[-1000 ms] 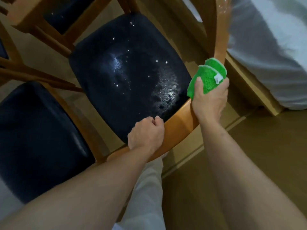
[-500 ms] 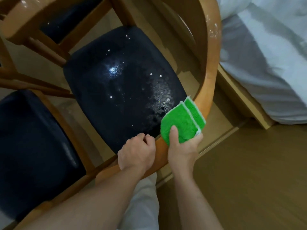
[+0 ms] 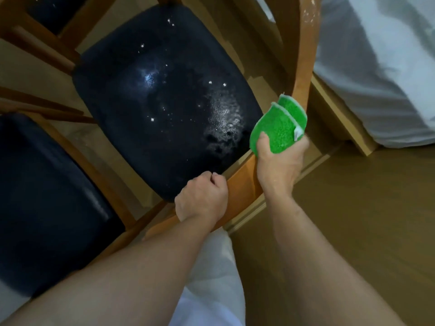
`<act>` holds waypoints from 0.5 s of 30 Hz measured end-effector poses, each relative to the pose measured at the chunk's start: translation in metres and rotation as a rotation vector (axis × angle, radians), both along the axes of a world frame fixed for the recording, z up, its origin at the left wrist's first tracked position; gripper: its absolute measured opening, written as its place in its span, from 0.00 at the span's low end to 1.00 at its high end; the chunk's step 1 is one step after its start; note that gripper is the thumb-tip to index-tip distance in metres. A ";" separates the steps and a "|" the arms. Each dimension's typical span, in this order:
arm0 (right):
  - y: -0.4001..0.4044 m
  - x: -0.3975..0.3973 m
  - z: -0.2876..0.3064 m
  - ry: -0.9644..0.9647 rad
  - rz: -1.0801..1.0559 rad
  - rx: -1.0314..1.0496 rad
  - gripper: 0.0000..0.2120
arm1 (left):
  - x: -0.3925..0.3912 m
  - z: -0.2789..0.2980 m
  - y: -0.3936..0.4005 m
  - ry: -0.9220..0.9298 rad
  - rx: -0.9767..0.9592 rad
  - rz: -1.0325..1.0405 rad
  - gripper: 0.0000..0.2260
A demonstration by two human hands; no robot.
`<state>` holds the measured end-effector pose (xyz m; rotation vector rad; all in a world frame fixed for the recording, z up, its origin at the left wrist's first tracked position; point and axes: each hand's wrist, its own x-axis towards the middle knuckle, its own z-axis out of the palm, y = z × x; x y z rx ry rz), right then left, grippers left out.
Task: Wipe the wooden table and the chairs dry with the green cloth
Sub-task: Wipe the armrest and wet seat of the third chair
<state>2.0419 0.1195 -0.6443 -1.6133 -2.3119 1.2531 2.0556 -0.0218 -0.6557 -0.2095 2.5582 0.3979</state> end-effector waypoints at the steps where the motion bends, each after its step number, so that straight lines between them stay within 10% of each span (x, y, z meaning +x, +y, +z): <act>1: -0.010 0.008 0.000 0.019 -0.019 -0.016 0.30 | 0.000 -0.001 0.000 -0.007 0.001 0.001 0.18; 15: 0.104 -0.104 -0.010 -0.110 0.353 -0.035 0.22 | 0.002 0.008 0.001 0.015 -0.069 0.019 0.17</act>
